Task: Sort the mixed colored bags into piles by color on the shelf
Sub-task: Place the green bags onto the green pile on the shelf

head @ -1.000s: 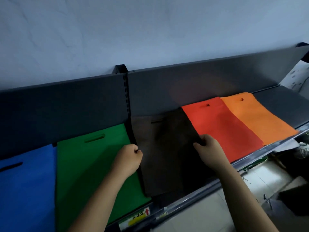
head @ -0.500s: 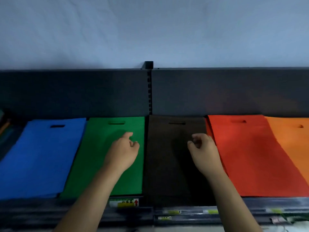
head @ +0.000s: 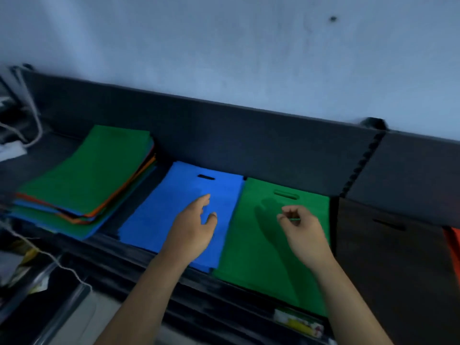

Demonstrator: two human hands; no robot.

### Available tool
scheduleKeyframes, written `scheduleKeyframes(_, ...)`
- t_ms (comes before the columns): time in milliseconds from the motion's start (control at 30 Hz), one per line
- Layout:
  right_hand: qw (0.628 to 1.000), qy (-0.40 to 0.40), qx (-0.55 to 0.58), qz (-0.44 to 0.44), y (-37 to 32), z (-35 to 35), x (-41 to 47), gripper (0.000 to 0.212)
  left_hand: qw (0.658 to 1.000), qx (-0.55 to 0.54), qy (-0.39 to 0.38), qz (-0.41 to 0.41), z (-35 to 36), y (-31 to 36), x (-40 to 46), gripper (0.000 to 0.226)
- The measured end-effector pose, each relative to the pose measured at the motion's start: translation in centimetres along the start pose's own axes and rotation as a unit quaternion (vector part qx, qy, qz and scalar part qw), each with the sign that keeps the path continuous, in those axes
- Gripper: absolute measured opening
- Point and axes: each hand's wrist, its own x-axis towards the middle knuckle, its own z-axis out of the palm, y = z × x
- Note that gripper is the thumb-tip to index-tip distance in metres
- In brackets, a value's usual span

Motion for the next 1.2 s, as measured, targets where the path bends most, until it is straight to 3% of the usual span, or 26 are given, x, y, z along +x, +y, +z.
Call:
scheduleKeyframes(167, 0.998, -0.043, 0.039, 0.007, -5.8, 13.1, 0.4, 0.005, 0.999, -0.01, 0.029, -0.022, -11.3, -7.8, 2.8, 0.053)
scheduleKeyframes(333, 0.996, -0.072, 0.052, 0.019, -12.1, 25.1, 0.1, 0.004, 0.993, 0.052, 0.093, -0.043, -23.5, -15.8, 7.1, 0.059)
scheduleKeyframes(500, 0.995, -0.08, 0.039, 0.037, -16.3, 32.2, -0.3, 0.008, 0.978, 0.193, 0.031, -0.069, -29.7, -22.9, 11.4, 0.074)
scheduleKeyframes(600, 0.994, -0.081, 0.04, 0.053, -17.7, 34.5, -0.1, 0.032, 0.954, 0.286, -0.049, -0.076, -29.9, -24.6, 12.1, 0.078)
scheduleKeyframes(700, 0.986, -0.079, 0.076, 0.124, -18.4, 35.9, 0.7, 0.061, 0.957, 0.273, -0.093, -0.006, -28.9, -24.0, 10.6, 0.08)
scheduleKeyframes(833, 0.97, -0.03, 0.154, 0.184, -17.2, 37.2, 2.5, 0.12, 0.981, 0.192, -0.033, 0.011, -29.8, -23.3, 10.6, 0.076)
scheduleKeyframes(867, 0.967, -0.004, 0.17, 0.192, -17.3, 37.7, 2.7, 0.124, 0.981, 0.193, -0.019, -0.004, -30.2, -23.9, 11.2, 0.076)
scheduleKeyframes(1000, 0.96, 0.049, 0.168, 0.218, -18.3, 38.7, 2.8, 0.085, 0.957, 0.282, -0.065, -0.019, -30.7, -25.7, 12.6, 0.071)
scheduleKeyframes(1100, 0.956, -0.001, 0.161, 0.246, -18.0, 38.2, 3.4, 0.042, 0.973, 0.215, -0.086, 0.023, -30.5, -25.2, 11.8, 0.066)
scheduleKeyframes(1200, 0.961, -0.013, 0.146, 0.233, -18.0, 37.7, 3.7, 0.026, 0.989, 0.144, -0.01, -0.011, -31.6, -25.7, 12.4, 0.063)
